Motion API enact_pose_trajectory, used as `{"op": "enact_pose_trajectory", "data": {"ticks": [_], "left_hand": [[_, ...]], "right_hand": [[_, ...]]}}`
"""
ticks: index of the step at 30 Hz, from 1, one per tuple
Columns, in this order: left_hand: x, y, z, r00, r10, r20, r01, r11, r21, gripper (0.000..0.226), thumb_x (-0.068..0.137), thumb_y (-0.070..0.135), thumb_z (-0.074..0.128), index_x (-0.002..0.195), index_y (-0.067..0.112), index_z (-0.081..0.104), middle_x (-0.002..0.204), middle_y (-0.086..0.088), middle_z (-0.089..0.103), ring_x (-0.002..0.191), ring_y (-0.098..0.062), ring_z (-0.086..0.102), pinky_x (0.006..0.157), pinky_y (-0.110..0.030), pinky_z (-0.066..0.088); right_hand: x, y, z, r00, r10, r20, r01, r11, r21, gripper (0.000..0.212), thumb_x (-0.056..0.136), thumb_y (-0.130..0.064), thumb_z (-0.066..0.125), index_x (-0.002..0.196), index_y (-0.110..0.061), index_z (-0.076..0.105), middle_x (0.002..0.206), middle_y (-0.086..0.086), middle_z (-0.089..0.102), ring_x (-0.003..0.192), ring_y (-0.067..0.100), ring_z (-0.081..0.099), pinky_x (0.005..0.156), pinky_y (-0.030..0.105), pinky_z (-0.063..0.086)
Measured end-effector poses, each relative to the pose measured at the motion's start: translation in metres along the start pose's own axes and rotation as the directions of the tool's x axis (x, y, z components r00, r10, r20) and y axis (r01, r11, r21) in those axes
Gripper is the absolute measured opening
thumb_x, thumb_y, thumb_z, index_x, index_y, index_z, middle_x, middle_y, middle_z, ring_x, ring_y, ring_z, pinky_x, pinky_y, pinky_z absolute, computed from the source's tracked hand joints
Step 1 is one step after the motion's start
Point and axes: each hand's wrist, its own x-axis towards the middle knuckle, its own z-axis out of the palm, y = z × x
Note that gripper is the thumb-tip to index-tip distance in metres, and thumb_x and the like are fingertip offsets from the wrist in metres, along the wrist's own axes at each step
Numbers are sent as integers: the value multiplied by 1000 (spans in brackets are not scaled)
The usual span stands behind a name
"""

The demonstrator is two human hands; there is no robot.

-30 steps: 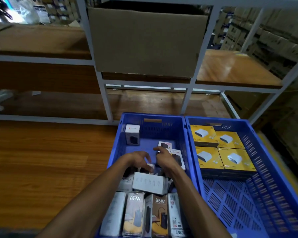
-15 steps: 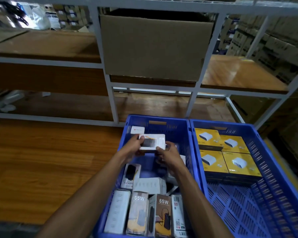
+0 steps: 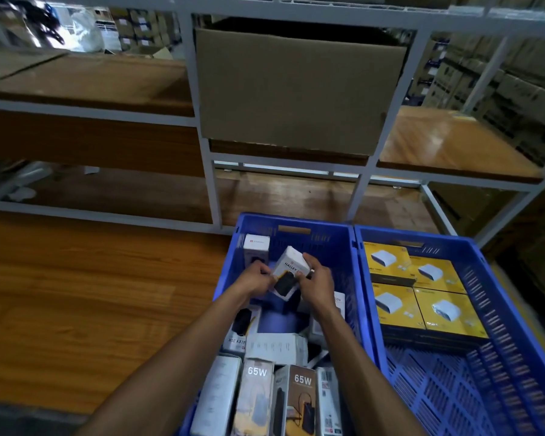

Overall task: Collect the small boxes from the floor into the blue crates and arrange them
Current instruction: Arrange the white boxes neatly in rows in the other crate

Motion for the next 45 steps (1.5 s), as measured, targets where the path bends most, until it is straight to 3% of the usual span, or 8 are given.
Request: {"op": "enact_pose_trajectory", "data": {"ticks": [12,16,20,25,29,34,39,45], "left_hand": [[26,-1,17,996,-77,-47,72,992,-107,30,94,19,65,123,23,57,110,-12,70,89,-25,66,72,-36,54],[34,-5,18,986,-102,-133,80,984,-159,23,88,21,67,110,26,60,107,-4,71,100,-25,68,85,-39,56],[44,-20,24,970,-158,-186,143,986,-88,24,72,32,68,74,8,65,65,-15,61,63,-35,59,57,-42,45],[32,-17,32,965,-260,15,261,960,-105,15,74,21,67,79,8,61,53,-9,53,46,-21,47,55,-33,40],[34,-13,36,983,-164,88,166,986,-21,16,84,14,59,93,7,70,84,-23,67,73,-26,59,68,-37,48],[28,-8,39,987,-88,131,99,991,-84,28,96,2,59,118,17,67,101,-6,70,78,-13,57,67,-28,46],[83,-51,56,982,-81,171,103,988,-120,97,63,38,69,156,25,43,150,-3,59,133,-24,57,112,-45,48],[55,-21,51,985,-65,158,82,991,-102,99,74,29,70,163,22,28,141,-4,64,112,-17,65,67,-22,56]], "right_hand": [[24,2,10,965,132,225,-176,967,187,56,96,1,52,138,-36,57,123,12,69,73,12,62,50,17,47],[35,5,21,941,179,286,-252,936,245,62,86,-9,59,126,-57,61,131,5,69,102,20,72,79,30,61],[34,-2,21,929,154,336,-259,920,293,63,97,9,49,148,-26,41,135,11,62,104,24,68,67,24,56],[39,-1,25,928,222,300,-301,920,252,51,102,0,52,145,-26,41,122,22,63,94,32,67,61,28,55],[36,-6,23,940,200,276,-271,930,248,50,103,4,49,143,-25,42,122,14,62,95,25,65,59,20,57],[40,-7,22,948,158,277,-229,941,247,60,101,6,43,145,-34,44,147,5,55,128,30,59,105,47,54],[51,-4,24,950,122,286,-194,951,241,73,97,14,37,154,-31,41,150,2,53,136,28,54,109,50,51],[57,-9,26,939,143,314,-235,931,278,70,96,21,31,158,-10,27,140,8,53,132,31,56,85,23,54]]}}
